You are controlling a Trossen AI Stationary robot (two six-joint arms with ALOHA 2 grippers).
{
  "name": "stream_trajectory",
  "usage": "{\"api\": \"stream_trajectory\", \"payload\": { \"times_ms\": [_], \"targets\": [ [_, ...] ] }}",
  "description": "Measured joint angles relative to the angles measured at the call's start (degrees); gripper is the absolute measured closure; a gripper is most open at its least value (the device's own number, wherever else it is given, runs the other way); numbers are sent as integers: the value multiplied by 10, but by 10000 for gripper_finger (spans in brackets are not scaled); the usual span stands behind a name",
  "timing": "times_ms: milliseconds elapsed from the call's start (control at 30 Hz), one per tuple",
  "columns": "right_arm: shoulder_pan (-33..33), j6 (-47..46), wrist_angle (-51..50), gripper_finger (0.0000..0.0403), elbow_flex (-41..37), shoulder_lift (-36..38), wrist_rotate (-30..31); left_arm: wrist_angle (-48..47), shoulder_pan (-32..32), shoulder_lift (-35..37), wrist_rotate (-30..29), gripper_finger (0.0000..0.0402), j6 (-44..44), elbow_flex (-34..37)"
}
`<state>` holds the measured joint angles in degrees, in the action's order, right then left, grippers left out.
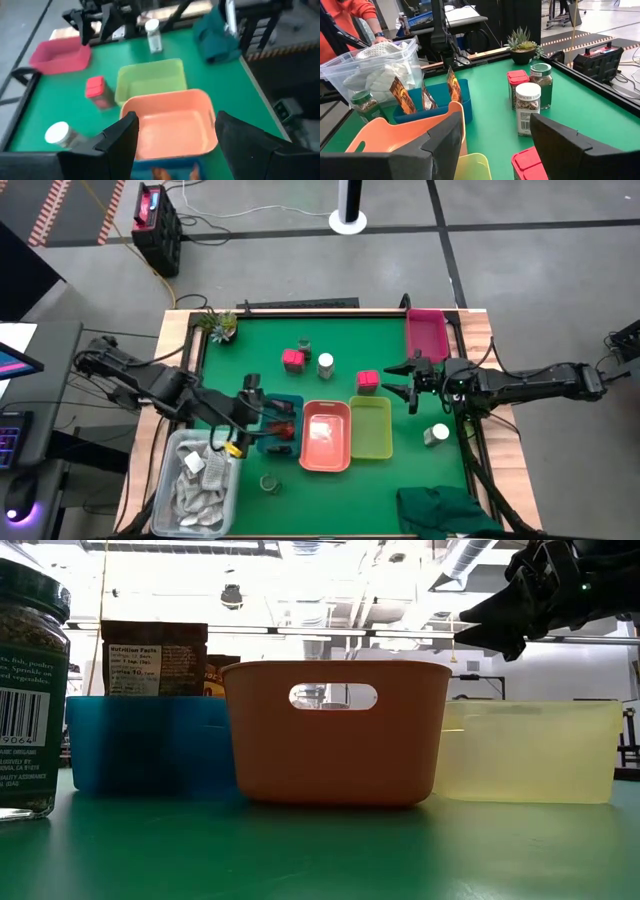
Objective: Sort spices by type
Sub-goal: Put the bottom green seasoning bottle into the orange bin
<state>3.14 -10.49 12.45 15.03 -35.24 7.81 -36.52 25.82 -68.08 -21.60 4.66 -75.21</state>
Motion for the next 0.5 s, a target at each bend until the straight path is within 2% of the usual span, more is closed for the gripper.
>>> {"api": "stream_trajectory", "payload": {
  "times_ms": [167, 300, 500],
  "targets": [
    [-1, -1, 0, 143, 0, 0, 0, 154, 6, 114, 3, 153, 27, 161],
    [1, -1, 0, 143, 0, 0, 0, 241, 8, 185, 11, 153, 58, 266],
    [12, -2, 0, 143, 0, 0, 0, 385, 7, 213, 85, 153, 119, 377]
  ]
}}
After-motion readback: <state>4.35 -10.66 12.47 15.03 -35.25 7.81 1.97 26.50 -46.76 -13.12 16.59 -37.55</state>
